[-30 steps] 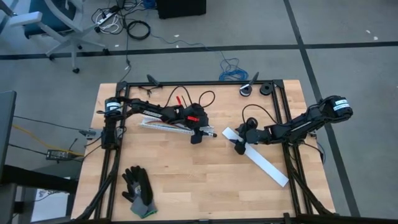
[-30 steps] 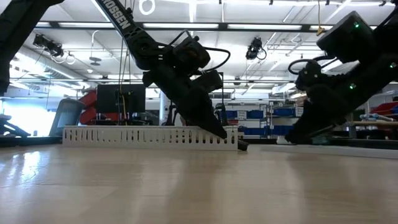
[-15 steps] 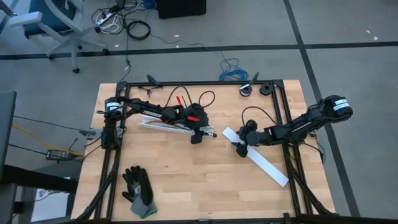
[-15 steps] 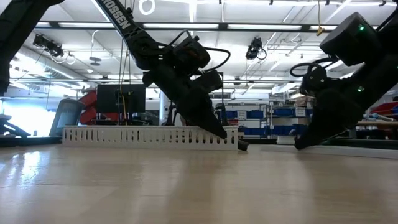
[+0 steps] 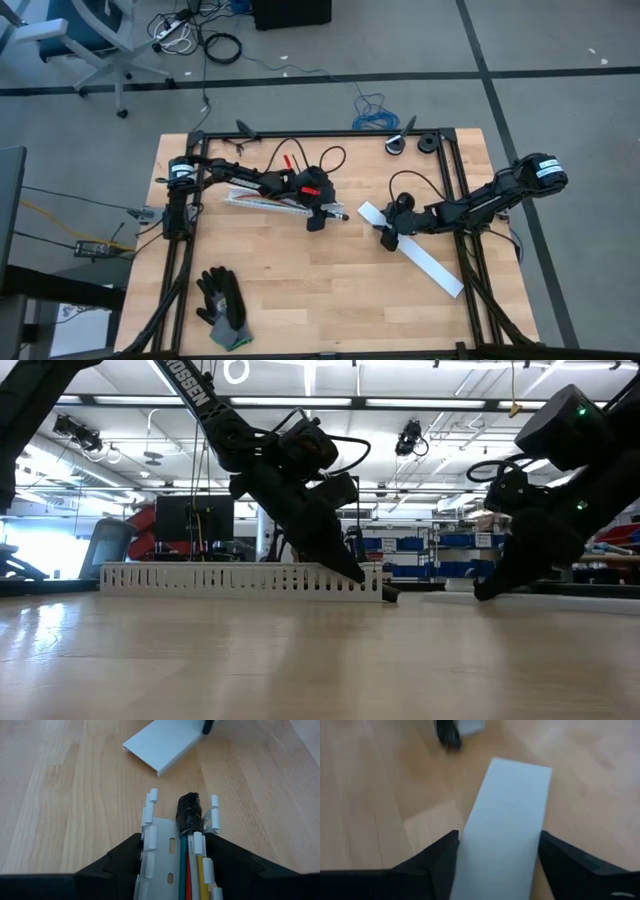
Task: Ziptie cables
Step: Close the white cable duct with the cover
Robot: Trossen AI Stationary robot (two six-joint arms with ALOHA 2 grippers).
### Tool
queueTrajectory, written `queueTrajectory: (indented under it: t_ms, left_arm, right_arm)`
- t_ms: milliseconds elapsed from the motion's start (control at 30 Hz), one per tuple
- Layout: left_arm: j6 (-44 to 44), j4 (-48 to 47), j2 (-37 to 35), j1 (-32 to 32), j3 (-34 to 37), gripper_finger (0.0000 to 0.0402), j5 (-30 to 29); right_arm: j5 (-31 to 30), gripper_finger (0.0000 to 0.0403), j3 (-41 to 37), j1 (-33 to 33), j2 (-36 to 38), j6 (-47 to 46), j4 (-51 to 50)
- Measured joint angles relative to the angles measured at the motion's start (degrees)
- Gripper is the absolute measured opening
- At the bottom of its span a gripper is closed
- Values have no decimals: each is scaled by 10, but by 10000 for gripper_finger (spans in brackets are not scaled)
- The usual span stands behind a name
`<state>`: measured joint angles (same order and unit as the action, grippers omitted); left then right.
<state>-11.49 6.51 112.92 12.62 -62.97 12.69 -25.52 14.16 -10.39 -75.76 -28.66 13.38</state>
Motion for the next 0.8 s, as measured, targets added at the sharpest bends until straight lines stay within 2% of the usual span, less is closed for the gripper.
queueTrajectory:
  t_ms: [200,367,567,800]
  left_arm:
    - [0,0,0,0,0,219,0]
    - [0,0,0,0,0,219,0]
    - [2,0,0,0,0,219,0]
    - [4,0,0,0,0,219,0]
  right_arm:
    - [3,158,0,3,0,13,8]
    - [4,136,-1,5,-1,18,13]
    - [31,154,-1,14,0,-3,48]
    - [118,230,-1,45,1,-8,47]
